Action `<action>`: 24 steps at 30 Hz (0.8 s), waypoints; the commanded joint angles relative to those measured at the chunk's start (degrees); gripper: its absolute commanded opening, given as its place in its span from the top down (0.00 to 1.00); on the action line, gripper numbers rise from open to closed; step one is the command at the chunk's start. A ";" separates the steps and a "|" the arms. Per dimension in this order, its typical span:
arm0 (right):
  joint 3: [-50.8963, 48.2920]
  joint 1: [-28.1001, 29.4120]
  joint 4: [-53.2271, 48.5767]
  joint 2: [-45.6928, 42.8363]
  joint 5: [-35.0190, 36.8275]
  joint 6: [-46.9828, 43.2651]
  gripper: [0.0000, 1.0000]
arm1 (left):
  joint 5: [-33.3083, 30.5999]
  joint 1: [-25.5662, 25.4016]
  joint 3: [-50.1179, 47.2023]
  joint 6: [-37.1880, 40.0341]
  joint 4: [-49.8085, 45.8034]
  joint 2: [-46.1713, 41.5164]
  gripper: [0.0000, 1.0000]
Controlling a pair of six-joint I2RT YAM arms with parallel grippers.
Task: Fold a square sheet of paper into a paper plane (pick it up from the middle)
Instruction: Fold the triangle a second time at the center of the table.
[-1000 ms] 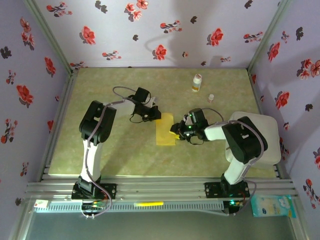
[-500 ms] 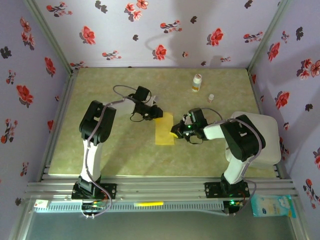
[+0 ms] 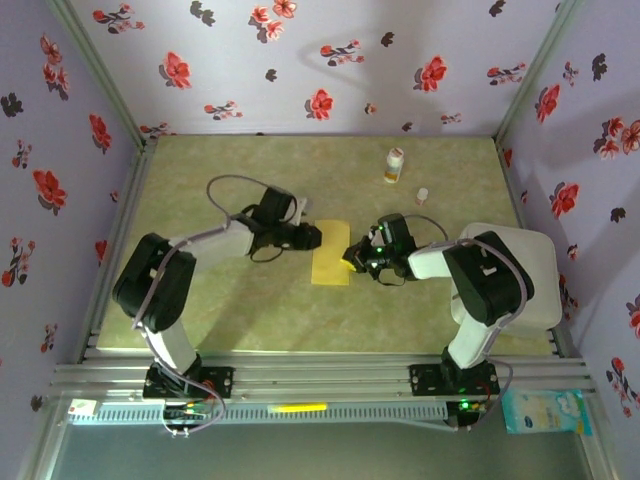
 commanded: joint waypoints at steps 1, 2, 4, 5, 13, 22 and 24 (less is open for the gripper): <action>0.80 0.17 -0.87 -1.50 0.91 0.50 0.97 | -7.44 -5.21 -3.53 5.34 3.81 -4.60 0.68; 0.98 0.19 -1.19 -1.36 0.73 0.32 0.97 | -9.07 -6.83 -4.12 6.45 3.73 -5.37 0.67; 1.24 0.17 -1.34 -1.18 0.33 0.22 0.96 | -12.96 -10.41 -4.81 8.92 3.01 -6.38 0.66; 1.28 0.17 -1.36 -1.17 0.24 0.22 0.96 | -15.23 -12.11 -4.73 10.29 2.34 -6.41 0.64; 1.34 0.26 -1.40 -1.25 -0.01 0.22 0.92 | -31.76 -23.20 -2.18 18.58 -0.61 -2.66 0.45; 1.47 0.26 -0.97 -1.22 -0.29 0.43 0.90 | -39.75 -26.00 1.36 22.54 -1.12 2.92 0.43; 1.40 0.26 -0.78 -1.26 -0.29 0.57 0.90 | -40.48 -26.11 2.13 23.19 -1.12 4.05 0.43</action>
